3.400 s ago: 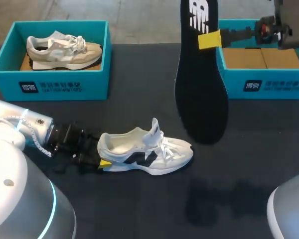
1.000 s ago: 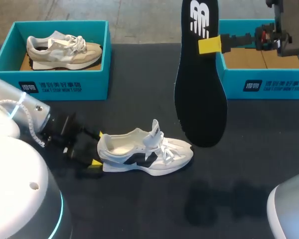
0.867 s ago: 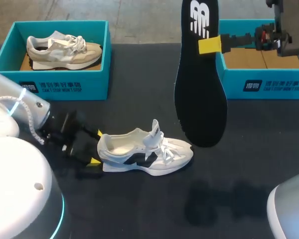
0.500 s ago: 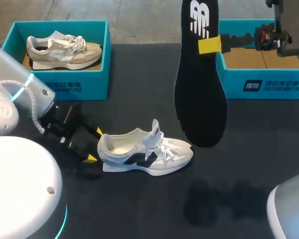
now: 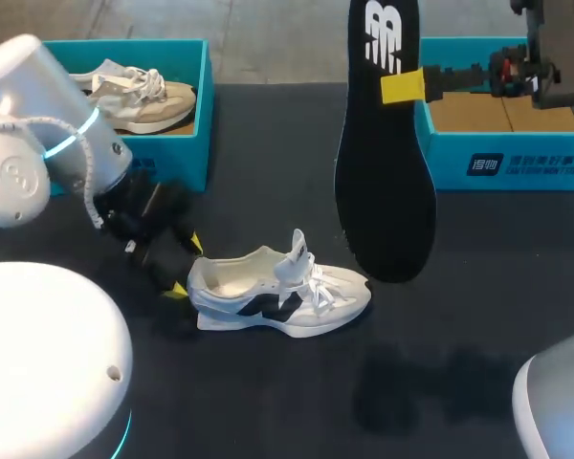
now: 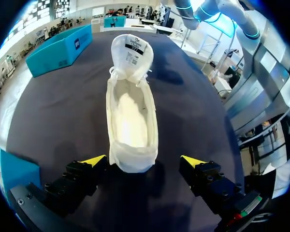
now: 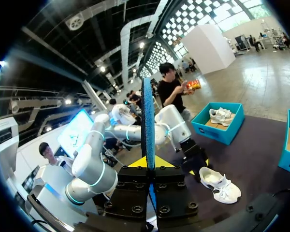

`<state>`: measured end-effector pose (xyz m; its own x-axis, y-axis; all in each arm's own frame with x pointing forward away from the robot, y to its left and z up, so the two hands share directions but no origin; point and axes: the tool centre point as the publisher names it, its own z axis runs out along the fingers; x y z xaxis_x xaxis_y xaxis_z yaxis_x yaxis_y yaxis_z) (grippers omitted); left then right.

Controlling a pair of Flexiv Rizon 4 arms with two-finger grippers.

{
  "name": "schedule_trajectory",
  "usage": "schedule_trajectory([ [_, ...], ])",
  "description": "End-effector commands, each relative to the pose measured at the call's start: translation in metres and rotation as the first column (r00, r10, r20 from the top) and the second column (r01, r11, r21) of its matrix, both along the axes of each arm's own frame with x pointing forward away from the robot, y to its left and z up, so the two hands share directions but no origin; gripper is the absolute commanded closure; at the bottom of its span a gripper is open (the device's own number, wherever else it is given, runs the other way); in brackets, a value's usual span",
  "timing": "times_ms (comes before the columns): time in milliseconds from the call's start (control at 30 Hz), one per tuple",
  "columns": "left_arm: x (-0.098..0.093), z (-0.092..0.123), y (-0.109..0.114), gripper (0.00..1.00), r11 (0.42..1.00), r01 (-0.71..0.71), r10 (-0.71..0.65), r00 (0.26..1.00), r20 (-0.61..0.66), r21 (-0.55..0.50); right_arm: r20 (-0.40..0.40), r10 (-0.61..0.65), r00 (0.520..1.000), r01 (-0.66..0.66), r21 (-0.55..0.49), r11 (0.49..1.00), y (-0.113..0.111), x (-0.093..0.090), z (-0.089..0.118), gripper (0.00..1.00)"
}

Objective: Take the shoe out of the shoebox, open the shoe tongue, remove and reinsert the insole, then place the shoe into the shoebox

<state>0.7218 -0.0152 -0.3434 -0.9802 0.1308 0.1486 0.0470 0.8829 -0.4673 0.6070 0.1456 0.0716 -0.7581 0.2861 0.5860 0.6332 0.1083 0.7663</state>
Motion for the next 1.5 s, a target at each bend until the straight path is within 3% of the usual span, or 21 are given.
schedule_trajectory([
  [33, -0.001, 0.009, 0.0, 0.0, 0.999, 0.008, -0.008, 1.0, 0.015, 0.032, -0.003, 0.002, 1.0, -0.002, -0.004, 1.0, 0.003, 0.003, 0.001, 1.0],
  [467, -0.001, 0.009, 0.0, 0.0, 0.999, 0.008, -0.008, 1.0, 0.015, 0.032, -0.003, 0.002, 1.0, -0.002, -0.004, 1.0, 0.003, 0.003, 0.001, 1.0],
  [567, -0.003, 0.009, -0.003, 0.0, 0.993, -0.003, -0.001, 0.999, 0.038, 0.117, -0.003, 0.002, 1.0, -0.002, -0.004, 1.0, 0.003, 0.003, 0.001, 1.0],
  [967, -0.008, 0.012, -0.002, 0.0, 0.962, -0.025, 0.005, 0.997, 0.072, 0.273, -0.003, 0.002, 1.0, -0.002, -0.004, 1.0, 0.003, 0.003, 0.001, 1.0],
  [1500, -0.014, 0.014, -0.008, 0.0, 0.933, -0.033, -0.012, 0.992, 0.124, 0.358, -0.003, 0.002, 1.0, -0.002, -0.004, 1.0, 0.003, 0.003, 0.001, 1.0],
])
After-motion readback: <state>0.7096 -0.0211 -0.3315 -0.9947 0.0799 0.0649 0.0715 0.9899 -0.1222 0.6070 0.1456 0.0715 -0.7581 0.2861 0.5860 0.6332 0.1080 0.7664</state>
